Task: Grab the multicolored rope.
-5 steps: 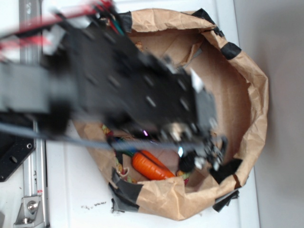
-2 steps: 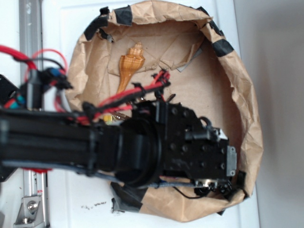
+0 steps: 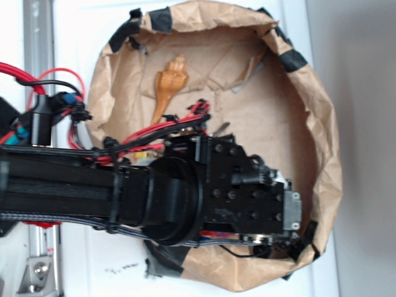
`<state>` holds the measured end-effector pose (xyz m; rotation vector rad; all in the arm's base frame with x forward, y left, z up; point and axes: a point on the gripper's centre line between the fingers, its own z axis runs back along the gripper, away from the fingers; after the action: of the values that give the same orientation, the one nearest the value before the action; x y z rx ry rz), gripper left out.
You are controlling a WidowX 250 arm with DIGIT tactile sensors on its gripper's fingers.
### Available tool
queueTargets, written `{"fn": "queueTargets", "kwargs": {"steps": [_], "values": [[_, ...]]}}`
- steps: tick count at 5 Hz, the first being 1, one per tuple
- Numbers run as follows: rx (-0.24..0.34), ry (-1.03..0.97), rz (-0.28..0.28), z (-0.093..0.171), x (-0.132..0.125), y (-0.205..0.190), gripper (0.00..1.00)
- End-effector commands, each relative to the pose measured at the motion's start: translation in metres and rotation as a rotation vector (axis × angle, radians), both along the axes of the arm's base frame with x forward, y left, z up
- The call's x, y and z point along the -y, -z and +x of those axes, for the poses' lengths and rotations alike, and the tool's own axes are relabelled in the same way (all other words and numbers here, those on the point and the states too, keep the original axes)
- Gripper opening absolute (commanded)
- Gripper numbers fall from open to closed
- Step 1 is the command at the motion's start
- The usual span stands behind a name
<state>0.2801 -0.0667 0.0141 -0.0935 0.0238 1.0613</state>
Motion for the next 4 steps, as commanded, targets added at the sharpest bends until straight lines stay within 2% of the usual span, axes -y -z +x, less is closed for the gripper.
{"fn": "queueTargets", "kwargs": {"steps": [1,2,3,4], "values": [[0.072,0.2,0.04,-0.002,-0.021,-0.003,0.0],[0.317,0.43,0.17,0.006,-0.049,-0.052,0.0],[0.42,0.685,0.309,0.007,-0.069,-0.109,0.0],[0.443,0.944,0.318,0.013,-0.071,-0.156,0.0]]}}
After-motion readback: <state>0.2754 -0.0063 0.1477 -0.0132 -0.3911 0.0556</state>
